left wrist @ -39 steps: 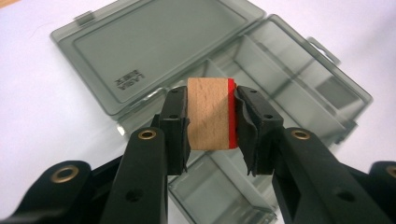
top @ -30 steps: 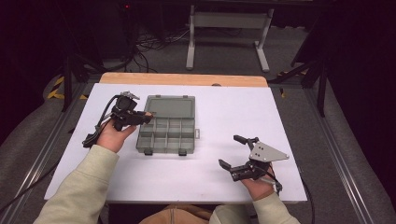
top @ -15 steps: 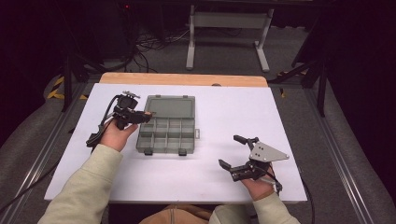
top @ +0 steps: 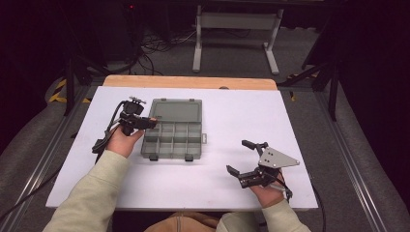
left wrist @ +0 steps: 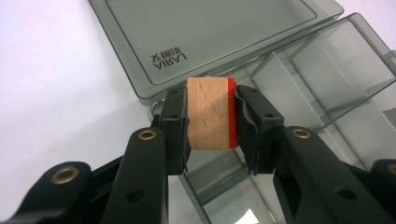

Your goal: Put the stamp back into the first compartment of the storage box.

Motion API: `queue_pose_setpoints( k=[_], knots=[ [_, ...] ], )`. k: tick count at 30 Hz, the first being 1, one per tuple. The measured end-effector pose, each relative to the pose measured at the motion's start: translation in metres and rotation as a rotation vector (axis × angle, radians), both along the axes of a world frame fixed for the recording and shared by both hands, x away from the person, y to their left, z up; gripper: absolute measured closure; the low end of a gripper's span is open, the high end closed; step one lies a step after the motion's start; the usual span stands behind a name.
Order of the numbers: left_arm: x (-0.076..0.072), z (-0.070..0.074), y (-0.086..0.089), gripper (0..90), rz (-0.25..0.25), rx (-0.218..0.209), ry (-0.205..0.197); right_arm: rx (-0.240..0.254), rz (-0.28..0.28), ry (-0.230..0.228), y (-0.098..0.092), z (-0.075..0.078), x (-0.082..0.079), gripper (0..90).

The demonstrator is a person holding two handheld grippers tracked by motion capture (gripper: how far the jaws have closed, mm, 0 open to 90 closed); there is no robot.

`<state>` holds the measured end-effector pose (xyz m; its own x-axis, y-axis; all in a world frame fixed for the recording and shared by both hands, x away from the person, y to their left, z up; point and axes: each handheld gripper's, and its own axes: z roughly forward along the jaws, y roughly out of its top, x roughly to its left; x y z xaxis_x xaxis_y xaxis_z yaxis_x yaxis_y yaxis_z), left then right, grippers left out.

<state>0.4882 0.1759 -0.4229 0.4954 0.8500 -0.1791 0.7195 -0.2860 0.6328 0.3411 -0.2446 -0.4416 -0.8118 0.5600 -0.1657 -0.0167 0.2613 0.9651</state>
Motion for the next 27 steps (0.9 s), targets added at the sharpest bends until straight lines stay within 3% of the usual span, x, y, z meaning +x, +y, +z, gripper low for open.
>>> queue_pose_setpoints(
  k=[3,5,19,27],
  knots=[
    [0.000,-0.003,0.000,66.0,0.006,-0.014,0.018,0.000,0.000,0.001,0.000,0.000,0.000,3.5],
    [0.001,-0.005,0.001,66.1,-0.003,0.010,0.011,-0.002,0.001,0.001,0.000,0.000,0.000,3.5],
    [0.003,-0.011,-0.004,65.8,-0.017,0.014,0.048,-0.002,0.000,0.005,0.000,0.000,0.000,3.5],
    [0.004,-0.013,-0.007,65.7,-0.027,0.036,0.056,-0.003,0.002,0.003,0.000,0.000,0.000,3.5]
  ],
)
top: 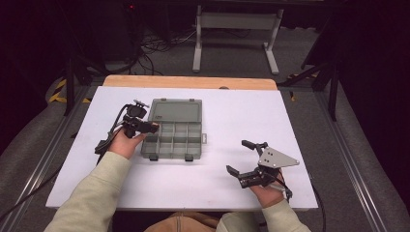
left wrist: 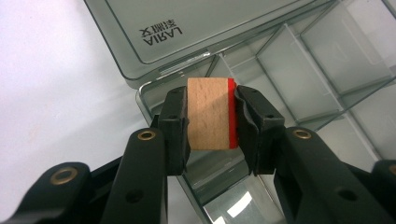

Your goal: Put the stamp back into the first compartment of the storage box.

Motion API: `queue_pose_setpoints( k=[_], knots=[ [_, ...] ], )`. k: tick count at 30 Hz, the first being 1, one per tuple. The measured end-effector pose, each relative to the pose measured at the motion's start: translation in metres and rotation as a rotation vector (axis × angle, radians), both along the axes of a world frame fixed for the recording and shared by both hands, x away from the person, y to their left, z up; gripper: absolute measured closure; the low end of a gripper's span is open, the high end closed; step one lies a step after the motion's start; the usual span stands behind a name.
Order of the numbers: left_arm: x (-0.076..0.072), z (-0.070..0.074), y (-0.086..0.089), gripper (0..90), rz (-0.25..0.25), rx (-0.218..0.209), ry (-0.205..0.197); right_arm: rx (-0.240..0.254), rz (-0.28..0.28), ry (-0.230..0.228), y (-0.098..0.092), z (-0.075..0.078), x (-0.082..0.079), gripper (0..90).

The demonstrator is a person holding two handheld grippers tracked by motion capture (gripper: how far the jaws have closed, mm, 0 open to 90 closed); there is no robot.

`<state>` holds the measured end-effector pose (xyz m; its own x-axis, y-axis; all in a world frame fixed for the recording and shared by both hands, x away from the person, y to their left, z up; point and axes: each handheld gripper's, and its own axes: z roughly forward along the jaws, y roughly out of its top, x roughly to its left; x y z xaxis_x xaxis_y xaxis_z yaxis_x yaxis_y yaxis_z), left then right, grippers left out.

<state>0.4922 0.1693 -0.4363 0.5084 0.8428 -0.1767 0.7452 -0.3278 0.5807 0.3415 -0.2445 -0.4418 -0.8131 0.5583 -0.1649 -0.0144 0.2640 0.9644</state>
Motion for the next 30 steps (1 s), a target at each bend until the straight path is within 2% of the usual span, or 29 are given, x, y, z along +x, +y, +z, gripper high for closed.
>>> queue_pose_setpoints(
  k=[6,16,23,25,30],
  knots=[
    [0.000,-0.001,-0.001,65.7,-0.004,0.004,0.014,0.001,0.000,0.001,0.000,0.000,0.000,3.5],
    [0.000,-0.001,-0.001,65.2,-0.008,0.010,0.003,0.001,-0.001,0.001,0.000,0.000,0.000,3.5],
    [-0.002,0.003,0.000,54.0,-0.030,-0.019,-0.022,0.001,0.000,0.000,0.000,0.000,0.000,3.5],
    [-0.003,0.005,0.000,50.8,-0.035,-0.020,-0.036,0.001,0.000,0.000,0.000,0.000,0.000,3.5],
    [-0.009,0.011,0.002,37.7,-0.072,-0.056,-0.085,0.002,-0.001,0.002,0.000,0.000,0.000,3.5]
  ],
)
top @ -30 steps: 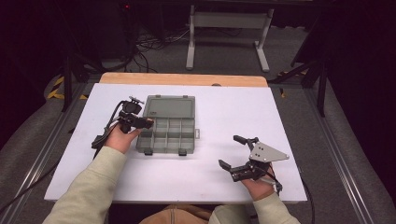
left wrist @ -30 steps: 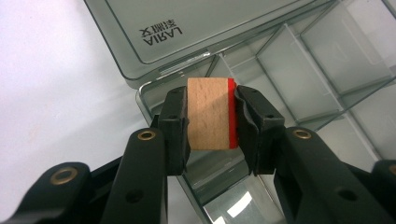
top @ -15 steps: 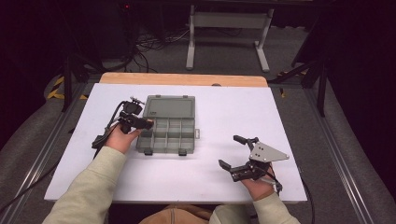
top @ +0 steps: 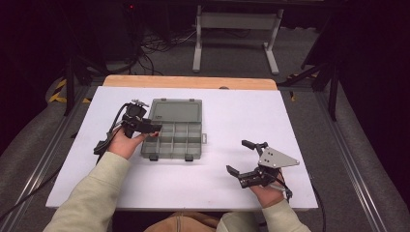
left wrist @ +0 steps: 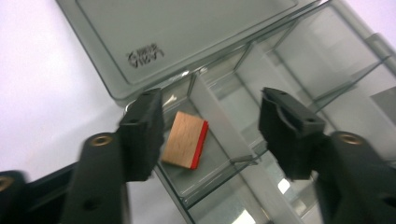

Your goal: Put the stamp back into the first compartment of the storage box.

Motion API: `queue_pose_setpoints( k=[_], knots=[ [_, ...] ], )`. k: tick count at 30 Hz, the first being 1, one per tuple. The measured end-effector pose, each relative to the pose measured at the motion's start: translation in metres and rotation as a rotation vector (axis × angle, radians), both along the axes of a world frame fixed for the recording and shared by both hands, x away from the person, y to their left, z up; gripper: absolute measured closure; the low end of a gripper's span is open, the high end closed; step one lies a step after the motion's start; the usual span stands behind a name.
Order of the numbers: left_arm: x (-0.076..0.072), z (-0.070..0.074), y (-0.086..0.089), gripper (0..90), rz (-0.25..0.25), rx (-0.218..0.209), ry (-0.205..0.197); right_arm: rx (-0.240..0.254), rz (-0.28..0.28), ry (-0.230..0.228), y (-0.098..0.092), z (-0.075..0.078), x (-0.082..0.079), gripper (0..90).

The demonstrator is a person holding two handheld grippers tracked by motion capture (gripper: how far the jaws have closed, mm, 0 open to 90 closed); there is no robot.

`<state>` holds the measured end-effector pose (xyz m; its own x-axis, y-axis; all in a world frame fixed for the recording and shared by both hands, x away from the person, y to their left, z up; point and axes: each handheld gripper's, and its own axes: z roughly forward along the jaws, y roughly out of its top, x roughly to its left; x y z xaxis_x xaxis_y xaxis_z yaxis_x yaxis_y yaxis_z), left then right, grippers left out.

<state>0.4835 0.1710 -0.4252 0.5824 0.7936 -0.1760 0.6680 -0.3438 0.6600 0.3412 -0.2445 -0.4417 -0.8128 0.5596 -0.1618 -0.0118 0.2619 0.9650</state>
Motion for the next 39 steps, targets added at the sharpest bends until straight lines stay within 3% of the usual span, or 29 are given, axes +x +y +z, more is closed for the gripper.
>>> queue_pose_setpoints(
  k=[11,12,15,33,39],
  knots=[
    [-0.015,0.015,0.006,11.2,-0.085,-0.032,-0.079,0.000,0.003,-0.004,0.000,0.000,0.000,3.5],
    [-0.020,0.020,0.007,10.1,-0.091,-0.056,-0.091,0.000,0.004,-0.004,0.000,0.000,0.000,3.5],
    [-0.026,0.026,0.009,8.5,-0.109,-0.100,-0.112,-0.001,0.004,-0.004,0.000,0.000,0.000,3.4],
    [-0.074,0.043,0.012,1.1,-0.187,-0.131,-0.250,-0.007,0.002,-0.002,0.001,-0.001,0.001,3.4],
    [-0.089,0.043,0.021,0.7,-0.201,-0.168,-0.313,-0.008,0.002,-0.001,0.001,-0.001,0.001,3.5]
  ],
)
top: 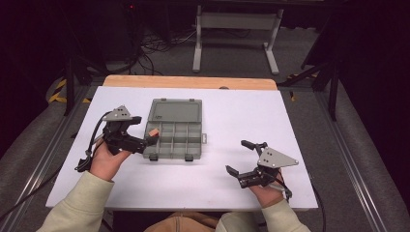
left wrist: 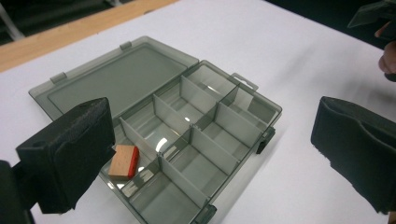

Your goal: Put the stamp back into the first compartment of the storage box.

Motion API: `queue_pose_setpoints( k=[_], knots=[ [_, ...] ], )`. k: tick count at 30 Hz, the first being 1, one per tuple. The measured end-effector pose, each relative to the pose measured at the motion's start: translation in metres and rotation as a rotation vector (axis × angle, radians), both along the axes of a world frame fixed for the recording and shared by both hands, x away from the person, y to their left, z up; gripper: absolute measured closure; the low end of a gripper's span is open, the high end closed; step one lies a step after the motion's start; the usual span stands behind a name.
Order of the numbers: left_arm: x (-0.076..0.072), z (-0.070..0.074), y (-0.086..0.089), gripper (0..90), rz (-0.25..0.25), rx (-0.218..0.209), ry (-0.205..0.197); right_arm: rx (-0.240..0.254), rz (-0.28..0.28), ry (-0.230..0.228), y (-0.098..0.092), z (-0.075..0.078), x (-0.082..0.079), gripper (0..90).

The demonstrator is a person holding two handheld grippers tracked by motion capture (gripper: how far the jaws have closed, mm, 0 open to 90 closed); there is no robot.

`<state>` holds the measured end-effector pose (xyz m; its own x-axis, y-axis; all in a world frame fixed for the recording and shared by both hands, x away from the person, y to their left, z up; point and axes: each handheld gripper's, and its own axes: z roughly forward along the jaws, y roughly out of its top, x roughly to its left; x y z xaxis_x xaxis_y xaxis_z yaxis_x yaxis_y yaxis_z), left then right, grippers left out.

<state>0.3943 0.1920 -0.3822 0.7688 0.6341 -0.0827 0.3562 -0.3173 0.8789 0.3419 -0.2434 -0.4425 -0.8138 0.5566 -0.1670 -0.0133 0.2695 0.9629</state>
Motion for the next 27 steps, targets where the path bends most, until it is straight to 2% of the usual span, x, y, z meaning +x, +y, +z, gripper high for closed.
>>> queue_pose_setpoints(
  k=[5,8,12,16,19,21,27],
  knots=[
    [-0.008,-0.003,0.008,0.7,0.000,-0.037,-0.032,0.001,-0.002,0.003,0.000,0.000,0.000,3.4],
    [-0.017,-0.007,0.016,0.8,-0.020,-0.079,-0.078,0.003,-0.006,0.006,0.000,0.000,0.000,3.5],
    [-0.025,-0.013,0.022,0.9,-0.029,-0.112,-0.142,0.002,-0.006,0.007,0.000,-0.001,0.000,3.4],
    [-0.032,-0.019,0.029,0.9,-0.043,-0.121,-0.194,0.003,-0.006,0.008,0.001,-0.001,0.000,3.4],
    [-0.036,-0.023,0.031,0.6,-0.045,-0.129,-0.207,0.004,-0.007,0.008,0.000,-0.001,0.000,3.4],
    [-0.040,-0.029,0.036,0.6,-0.043,-0.140,-0.231,0.004,-0.008,0.010,0.000,-0.001,0.000,3.4],
    [-0.046,-0.045,0.047,0.5,-0.020,-0.151,-0.240,0.007,-0.006,0.012,0.000,-0.001,0.000,3.3]
  ],
)
